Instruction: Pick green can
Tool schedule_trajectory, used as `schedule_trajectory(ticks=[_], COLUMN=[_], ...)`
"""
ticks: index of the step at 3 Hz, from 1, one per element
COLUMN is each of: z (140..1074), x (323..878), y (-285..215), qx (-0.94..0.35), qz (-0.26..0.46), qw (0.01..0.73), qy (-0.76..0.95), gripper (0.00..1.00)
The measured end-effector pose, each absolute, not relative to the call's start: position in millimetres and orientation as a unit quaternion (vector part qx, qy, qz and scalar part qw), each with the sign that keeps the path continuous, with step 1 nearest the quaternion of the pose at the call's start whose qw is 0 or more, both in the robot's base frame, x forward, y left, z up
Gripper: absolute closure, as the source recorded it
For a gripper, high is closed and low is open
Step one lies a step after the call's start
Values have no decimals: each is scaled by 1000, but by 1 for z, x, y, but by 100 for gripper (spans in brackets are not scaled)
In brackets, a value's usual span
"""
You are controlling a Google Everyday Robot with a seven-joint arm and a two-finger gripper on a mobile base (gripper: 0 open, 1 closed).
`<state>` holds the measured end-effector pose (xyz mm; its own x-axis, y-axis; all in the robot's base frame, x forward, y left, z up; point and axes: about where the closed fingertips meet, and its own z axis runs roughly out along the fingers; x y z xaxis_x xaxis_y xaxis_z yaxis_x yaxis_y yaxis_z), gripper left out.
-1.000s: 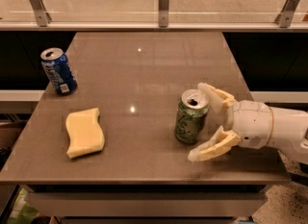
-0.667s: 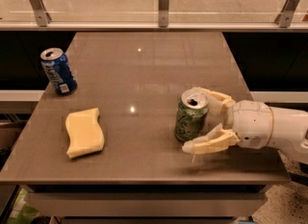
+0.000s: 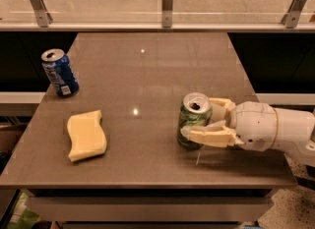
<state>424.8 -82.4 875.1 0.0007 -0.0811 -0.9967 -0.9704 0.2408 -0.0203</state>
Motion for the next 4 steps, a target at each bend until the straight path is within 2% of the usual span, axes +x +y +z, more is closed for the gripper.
schedule_trajectory(ticks=[1, 2, 4], z=[876, 877, 890], x=[424, 424, 434], y=[-80, -78, -78], qx=[-460, -461, -468], qz=[413, 413, 407], qw=[539, 538, 547], qy=[573, 572, 562], gripper=[88, 100, 100])
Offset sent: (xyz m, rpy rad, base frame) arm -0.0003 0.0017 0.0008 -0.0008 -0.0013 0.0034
